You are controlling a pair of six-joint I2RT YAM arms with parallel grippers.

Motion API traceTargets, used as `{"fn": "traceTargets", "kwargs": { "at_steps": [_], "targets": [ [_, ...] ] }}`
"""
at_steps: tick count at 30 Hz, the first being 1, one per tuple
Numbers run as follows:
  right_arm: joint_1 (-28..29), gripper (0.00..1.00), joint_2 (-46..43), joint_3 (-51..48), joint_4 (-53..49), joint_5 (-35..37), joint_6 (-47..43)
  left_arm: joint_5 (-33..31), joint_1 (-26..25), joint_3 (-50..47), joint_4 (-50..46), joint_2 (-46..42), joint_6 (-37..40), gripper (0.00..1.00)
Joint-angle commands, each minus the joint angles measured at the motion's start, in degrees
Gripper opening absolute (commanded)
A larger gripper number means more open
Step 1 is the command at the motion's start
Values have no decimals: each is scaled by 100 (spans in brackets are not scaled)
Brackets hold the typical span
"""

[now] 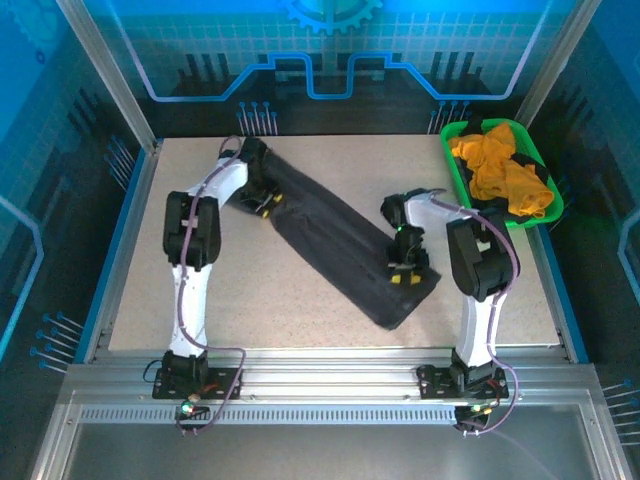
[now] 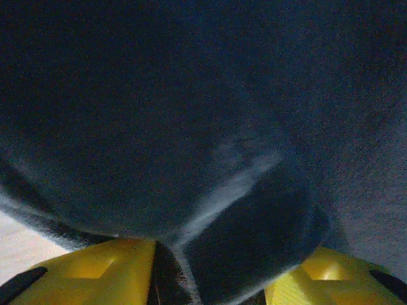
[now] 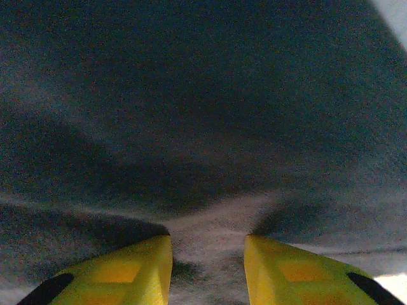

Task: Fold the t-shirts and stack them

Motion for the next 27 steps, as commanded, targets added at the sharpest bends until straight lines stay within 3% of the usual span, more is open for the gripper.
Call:
{"fn": "traceTargets", "kwargs": {
  "at_steps": [1, 4, 7, 11, 15, 20, 27],
  "targets": [
    [444, 37, -416, -703, 578, -983, 1203, 492, -375, 1370, 537, 1075, 238, 48],
    [869, 37, -438, -1132, 1445, -1716, 2231, 750, -601, 2527, 716, 1792, 218, 48],
    [1146, 37, -365, -1184, 2062, -2123, 2908, 865, -690, 2765, 1237, 1942, 79, 50],
    [1108, 38, -617, -860, 1920, -1809, 2988, 720, -682, 2699, 1501, 1570, 223, 54],
    [854, 45, -1090, -647, 1591, -1637, 2788, 326, -663, 2249, 1290, 626, 551, 59],
    [395, 55, -2067, -877, 1100, -1342, 2220, 187, -761, 175, 1365, -1238, 770, 64],
    [-34, 58, -3211, -2087, 663, -1105, 1322, 1760, -953, -3716, 861, -3400, 595, 62]
  ]
}}
